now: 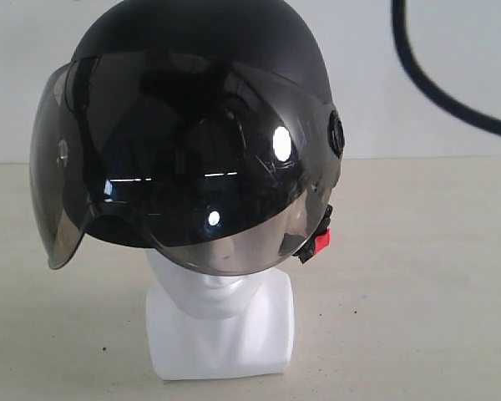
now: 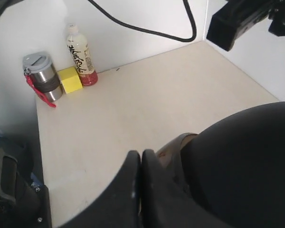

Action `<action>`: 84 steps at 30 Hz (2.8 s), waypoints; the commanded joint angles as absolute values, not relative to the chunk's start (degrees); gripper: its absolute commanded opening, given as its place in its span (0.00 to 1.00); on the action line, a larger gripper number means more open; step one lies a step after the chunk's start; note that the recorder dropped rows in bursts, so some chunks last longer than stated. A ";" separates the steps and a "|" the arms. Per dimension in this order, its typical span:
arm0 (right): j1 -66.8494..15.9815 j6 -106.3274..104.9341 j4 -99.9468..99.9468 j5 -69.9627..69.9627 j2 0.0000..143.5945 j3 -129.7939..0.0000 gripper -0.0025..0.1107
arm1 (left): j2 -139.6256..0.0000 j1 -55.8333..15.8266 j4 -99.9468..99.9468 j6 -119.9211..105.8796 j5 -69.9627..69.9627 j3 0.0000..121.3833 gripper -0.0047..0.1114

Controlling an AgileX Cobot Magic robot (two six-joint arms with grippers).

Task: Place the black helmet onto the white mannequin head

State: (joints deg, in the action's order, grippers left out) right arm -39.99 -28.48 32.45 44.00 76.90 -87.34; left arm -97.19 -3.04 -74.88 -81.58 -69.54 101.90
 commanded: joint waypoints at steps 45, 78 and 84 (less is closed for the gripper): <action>-40.00 -11.01 11.68 62.05 85.70 -98.64 0.02 | -97.40 -8.93 -77.32 -90.34 -69.96 90.93 0.08; -40.00 -11.13 10.76 69.96 85.70 -98.64 0.02 | -97.40 -11.98 -75.14 -89.37 -69.96 90.93 0.08; -40.00 -11.01 10.76 69.96 85.70 -97.69 0.02 | -97.40 -11.98 -75.14 -89.37 -69.96 90.93 0.08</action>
